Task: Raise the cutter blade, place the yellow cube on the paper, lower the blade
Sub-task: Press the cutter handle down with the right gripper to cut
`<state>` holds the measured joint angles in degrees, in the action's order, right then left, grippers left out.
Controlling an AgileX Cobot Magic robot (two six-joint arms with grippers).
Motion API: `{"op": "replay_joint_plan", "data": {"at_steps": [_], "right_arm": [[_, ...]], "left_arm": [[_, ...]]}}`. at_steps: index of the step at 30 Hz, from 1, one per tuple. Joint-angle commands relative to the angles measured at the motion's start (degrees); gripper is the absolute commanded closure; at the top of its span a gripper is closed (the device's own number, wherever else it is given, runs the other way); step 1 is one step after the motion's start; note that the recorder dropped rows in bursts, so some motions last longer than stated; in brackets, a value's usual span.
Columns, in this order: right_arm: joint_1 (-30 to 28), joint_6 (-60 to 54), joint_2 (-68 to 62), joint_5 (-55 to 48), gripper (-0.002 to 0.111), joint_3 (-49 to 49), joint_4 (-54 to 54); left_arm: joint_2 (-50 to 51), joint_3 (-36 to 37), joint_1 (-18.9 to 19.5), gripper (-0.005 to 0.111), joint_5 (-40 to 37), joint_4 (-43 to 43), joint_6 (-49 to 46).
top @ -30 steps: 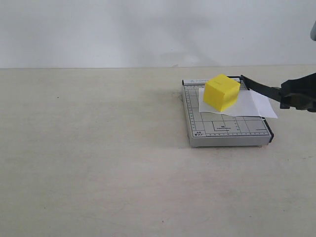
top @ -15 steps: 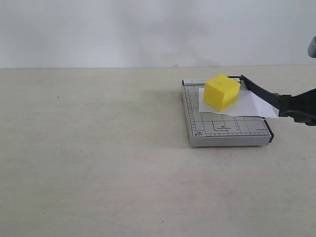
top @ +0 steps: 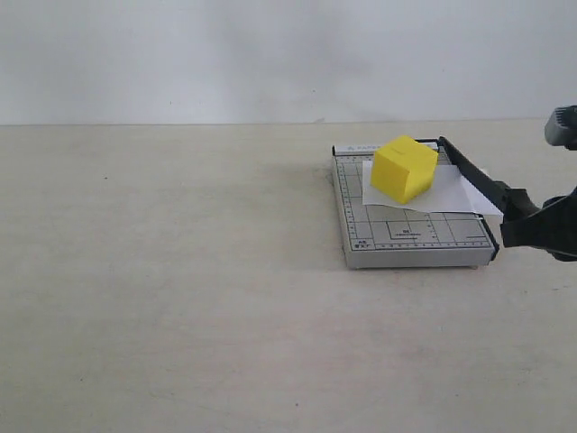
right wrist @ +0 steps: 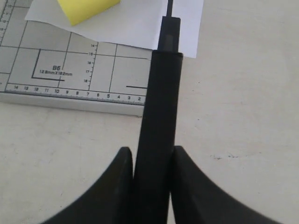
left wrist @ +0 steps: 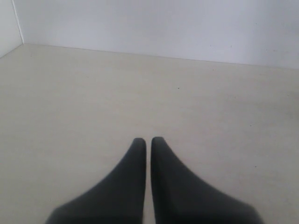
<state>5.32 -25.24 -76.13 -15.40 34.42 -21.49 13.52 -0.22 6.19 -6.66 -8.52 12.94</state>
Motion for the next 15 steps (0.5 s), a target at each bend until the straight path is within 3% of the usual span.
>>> {"op": "replay_joint_plan", "data": {"at_steps": [1, 15], "right_arm": [[2.7, -4.0, -0.5, -7.8, 0.108, -1.9, -0.3], [2.7, -3.8, -14.7, -4.7, 0.108, -1.9, -1.1]], "left_arm": [[-0.4, 0.2, -0.3, 0.102, 0.7, 0.4, 0.7], [-0.4, 0.2, -0.2, 0.102, 0.8, 0.4, 0.7]]}}
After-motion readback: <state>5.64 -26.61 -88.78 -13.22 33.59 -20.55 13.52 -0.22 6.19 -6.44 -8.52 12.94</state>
